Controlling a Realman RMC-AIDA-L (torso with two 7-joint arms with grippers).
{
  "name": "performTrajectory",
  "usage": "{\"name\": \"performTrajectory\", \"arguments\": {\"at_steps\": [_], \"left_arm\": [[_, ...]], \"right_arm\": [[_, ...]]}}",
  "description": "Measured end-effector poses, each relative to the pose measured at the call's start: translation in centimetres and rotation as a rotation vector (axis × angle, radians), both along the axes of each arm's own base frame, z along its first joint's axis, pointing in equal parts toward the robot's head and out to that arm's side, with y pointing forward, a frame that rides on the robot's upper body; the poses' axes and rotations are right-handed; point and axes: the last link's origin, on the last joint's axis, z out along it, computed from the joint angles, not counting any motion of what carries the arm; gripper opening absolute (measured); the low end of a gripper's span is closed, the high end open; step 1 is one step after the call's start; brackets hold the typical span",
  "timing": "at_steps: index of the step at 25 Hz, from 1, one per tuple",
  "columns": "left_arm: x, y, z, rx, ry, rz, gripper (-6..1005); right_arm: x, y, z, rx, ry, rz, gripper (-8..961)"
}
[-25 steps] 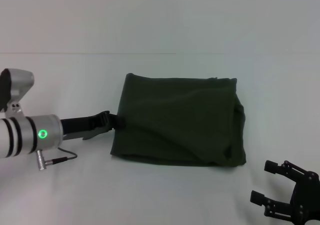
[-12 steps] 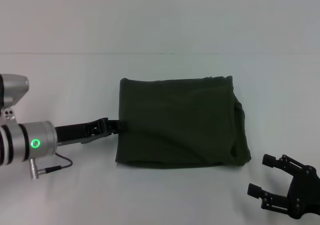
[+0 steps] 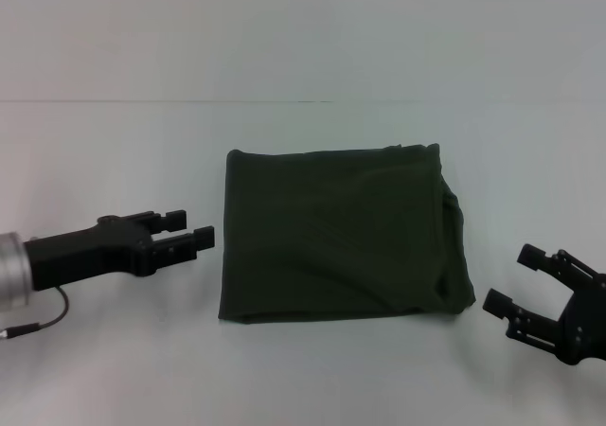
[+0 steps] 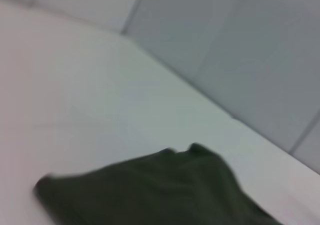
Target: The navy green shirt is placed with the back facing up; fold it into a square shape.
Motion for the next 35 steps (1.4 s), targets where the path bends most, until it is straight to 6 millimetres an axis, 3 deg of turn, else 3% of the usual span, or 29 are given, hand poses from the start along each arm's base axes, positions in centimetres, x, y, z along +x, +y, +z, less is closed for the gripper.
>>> {"name": "performTrajectory", "arguments": {"at_steps": [6, 12, 19, 23, 35], "left_arm": [[0.5, -4.2, 1.3, 0.054, -0.002, -0.373, 666], [-1.3, -6.5, 0.3, 0.063, 0.0, -0.354, 897], [-2.7, -9.8, -4.1, 0.191, -0.032, -0.255, 948], [-2.8, -10.9, -5.5, 0.204, -0.067, -0.221, 948], [-2.4, -10.8, -5.4, 0.182, -0.084, -0.245, 948]], "right_arm": [[-0.2, 0.9, -1.5, 0.018, -0.032, -0.007, 941], [-0.6, 0.2, -3.1, 0.012, -0.036, 0.013, 941], [1.0, -1.5, -2.9, 0.101, -0.118, 0.021, 940], [1.9, -1.8, -2.0, 0.183, -0.148, -0.01, 940], [2.1, -2.7, -2.6, 0.145, -0.174, 0.005, 940]]}}
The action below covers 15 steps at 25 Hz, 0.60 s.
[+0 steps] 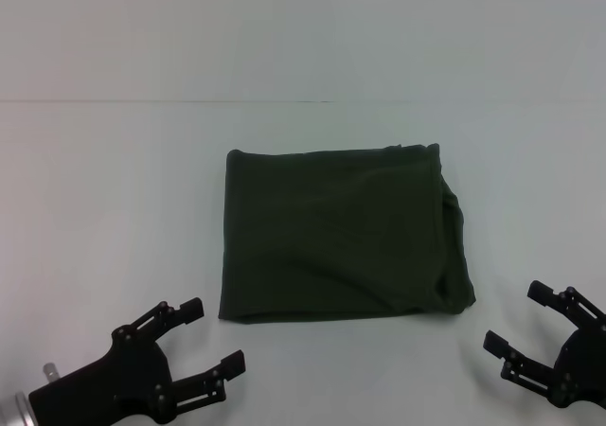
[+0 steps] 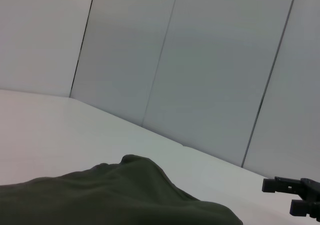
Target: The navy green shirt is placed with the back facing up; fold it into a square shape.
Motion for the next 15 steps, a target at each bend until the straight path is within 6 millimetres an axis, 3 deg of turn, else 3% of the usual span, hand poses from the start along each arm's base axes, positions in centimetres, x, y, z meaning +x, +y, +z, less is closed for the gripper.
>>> {"name": "performTrajectory", "arguments": {"at_steps": [15], "left_arm": [[0.25, -0.43, 0.08, 0.015, -0.014, -0.02, 948]], "right_arm": [[-0.26, -0.07, -0.44, -0.011, 0.041, -0.024, 940]]}}
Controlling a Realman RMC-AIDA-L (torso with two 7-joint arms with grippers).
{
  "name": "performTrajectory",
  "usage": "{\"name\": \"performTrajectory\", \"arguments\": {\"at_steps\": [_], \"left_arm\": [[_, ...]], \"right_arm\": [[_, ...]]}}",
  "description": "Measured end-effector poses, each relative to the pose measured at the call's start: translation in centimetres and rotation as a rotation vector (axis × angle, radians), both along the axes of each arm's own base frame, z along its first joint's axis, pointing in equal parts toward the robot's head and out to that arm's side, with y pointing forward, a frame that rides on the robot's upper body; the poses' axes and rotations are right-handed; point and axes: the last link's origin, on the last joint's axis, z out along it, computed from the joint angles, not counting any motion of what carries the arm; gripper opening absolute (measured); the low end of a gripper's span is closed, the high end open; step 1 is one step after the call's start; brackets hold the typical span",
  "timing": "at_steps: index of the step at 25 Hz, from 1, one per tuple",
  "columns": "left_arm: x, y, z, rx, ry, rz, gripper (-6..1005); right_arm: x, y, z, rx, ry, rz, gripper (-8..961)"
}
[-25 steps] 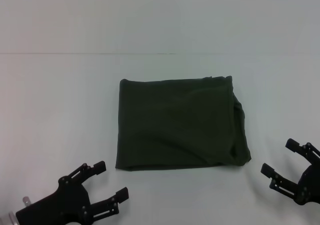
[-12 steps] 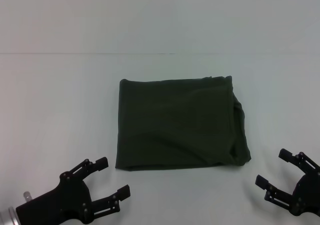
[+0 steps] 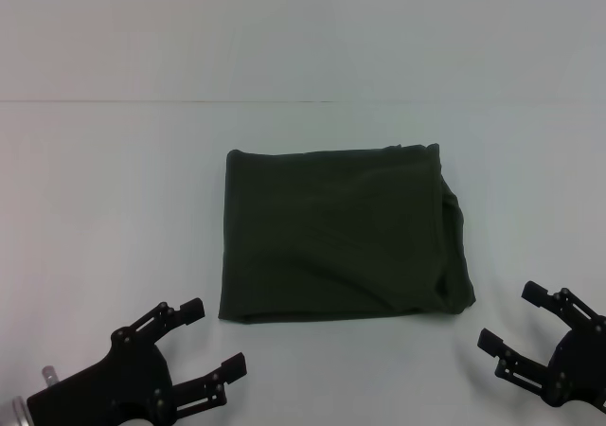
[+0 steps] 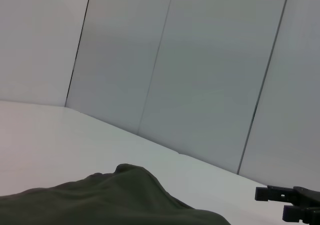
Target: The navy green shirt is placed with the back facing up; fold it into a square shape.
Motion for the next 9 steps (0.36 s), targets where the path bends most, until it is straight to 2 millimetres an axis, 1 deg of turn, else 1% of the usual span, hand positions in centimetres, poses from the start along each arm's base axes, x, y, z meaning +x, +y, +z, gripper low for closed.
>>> {"name": "performTrajectory", "arguments": {"at_steps": [9], "left_arm": [[-0.23, -0.38, 0.0, 0.003, -0.005, 0.013, 948]], "right_arm": [[-0.01, 0.09, 0.09, -0.003, 0.008, -0.005, 940]]}}
